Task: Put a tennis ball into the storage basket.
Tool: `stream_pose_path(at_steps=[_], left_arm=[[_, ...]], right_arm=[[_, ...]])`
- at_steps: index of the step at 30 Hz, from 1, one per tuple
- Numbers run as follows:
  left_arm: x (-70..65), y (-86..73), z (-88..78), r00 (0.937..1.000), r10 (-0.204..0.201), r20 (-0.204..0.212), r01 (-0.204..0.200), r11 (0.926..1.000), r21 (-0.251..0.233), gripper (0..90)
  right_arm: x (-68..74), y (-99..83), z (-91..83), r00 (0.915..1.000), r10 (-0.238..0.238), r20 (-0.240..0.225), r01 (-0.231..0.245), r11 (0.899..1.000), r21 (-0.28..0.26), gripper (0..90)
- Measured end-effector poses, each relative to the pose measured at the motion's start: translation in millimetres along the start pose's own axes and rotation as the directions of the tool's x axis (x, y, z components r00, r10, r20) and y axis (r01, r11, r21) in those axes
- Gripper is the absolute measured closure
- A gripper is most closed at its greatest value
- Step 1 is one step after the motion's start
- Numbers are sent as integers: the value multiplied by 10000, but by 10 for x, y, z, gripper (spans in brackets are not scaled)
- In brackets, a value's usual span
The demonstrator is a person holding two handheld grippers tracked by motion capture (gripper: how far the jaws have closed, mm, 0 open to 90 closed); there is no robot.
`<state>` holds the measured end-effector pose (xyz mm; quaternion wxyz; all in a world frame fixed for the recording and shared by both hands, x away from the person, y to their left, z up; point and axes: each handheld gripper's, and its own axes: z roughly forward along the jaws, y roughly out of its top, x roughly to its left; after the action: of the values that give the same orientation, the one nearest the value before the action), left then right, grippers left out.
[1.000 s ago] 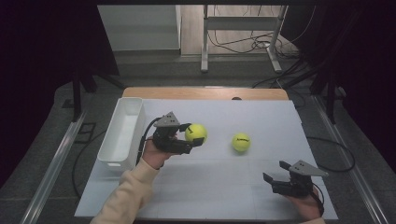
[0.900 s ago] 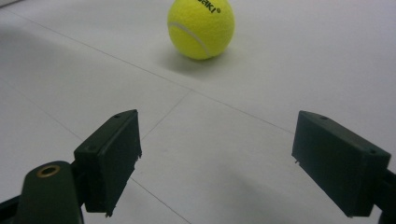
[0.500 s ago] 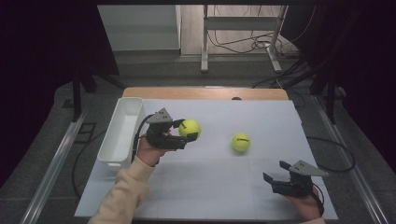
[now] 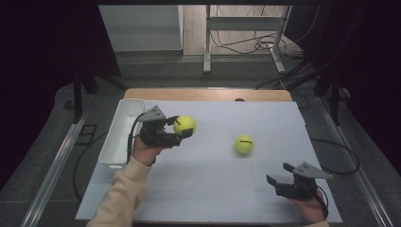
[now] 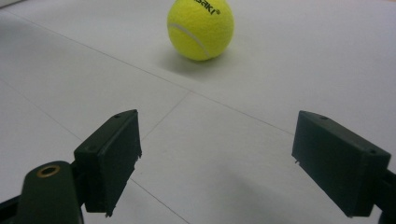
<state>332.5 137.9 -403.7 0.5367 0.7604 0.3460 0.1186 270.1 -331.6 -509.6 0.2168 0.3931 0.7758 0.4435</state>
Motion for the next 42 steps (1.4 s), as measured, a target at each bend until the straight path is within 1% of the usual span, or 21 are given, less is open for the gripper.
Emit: stream_pose_path(at_steps=[9, 13, 19, 22, 25, 33, 42], left_arm=[[79, 6, -85, 9998, -153, -122, 151, 9997, -183, 262], [114, 6, -127, 9995, -173, -280, 165, 9995, -261, 262], [185, 4, -189, 9984, -386, -418, 369, 9985, -410, 262], [228, 2, -227, 9966, -555, -611, 531, 9978, -401, 262], [273, -3, -269, 9951, -724, -677, 692, 9964, -489, 262], [374, -11, -365, 9920, -921, -864, 864, 9939, -681, 262], [489, -33, -478, 9860, -1130, -1227, 1025, 9908, -889, 262]], right_arm=[[0, 0, 1, 10000, -4, 13, 4, 10000, 4, 160], [0, 0, -2, 10000, -8, 17, 8, 10000, -8, 160], [0, -1, -1, 10000, 2, 16, -2, 10000, 0, 161], [1, -1, -2, 10000, -4, 23, 4, 10000, -7, 161], [2, -1, -1, 10000, -12, 19, 12, 10000, -10, 161], [1, -3, -2, 10000, 15, 1, -15, 10000, -33, 160], [2, -3, -1, 10000, 2, -3, -2, 10000, -28, 161]])
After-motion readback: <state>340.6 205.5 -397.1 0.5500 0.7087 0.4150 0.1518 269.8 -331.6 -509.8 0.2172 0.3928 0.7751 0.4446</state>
